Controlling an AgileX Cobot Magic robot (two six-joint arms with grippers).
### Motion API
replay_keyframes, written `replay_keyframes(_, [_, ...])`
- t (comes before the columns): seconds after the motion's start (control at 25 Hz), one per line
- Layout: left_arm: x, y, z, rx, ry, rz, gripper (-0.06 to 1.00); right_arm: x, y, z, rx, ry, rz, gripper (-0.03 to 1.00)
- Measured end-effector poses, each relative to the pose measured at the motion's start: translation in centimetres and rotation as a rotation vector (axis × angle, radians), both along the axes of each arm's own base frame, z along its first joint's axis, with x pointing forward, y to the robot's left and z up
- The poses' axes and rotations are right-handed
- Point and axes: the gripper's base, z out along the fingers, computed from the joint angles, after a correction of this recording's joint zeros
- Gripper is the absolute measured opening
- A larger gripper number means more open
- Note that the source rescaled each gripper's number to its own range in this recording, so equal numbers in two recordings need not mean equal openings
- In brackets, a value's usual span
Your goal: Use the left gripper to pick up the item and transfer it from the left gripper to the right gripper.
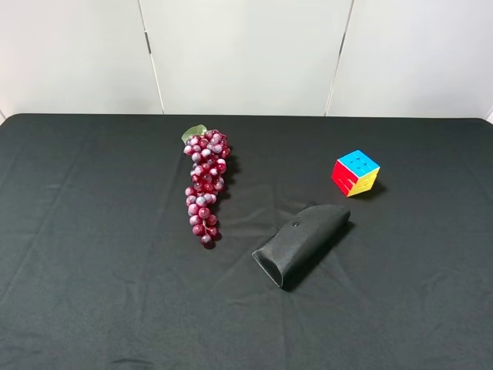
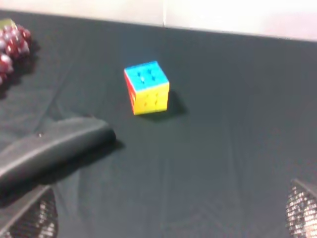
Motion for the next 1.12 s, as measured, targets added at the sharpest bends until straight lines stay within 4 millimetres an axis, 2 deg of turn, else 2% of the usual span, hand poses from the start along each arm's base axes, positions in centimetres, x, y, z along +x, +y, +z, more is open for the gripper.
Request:
replay_keyframes(0.12, [0.00, 0.00, 0.00, 0.000, 0.000, 0.000, 1.00, 0.61, 0.21, -0.80, 0.000, 0.003, 0.009, 0.99])
replay_keyframes(0.76, [0.00, 0.00, 0.00, 0.000, 0.000, 0.000, 1.00, 0.71, 0.26, -0.74, 0.006, -0.011, 0.010, 0.99])
replay_keyframes(1.12, [0.00, 0.00, 0.00, 0.000, 0.000, 0.000, 1.00, 0.75, 0.36, -0.73, 0.008, -0.014, -0.172, 0.99])
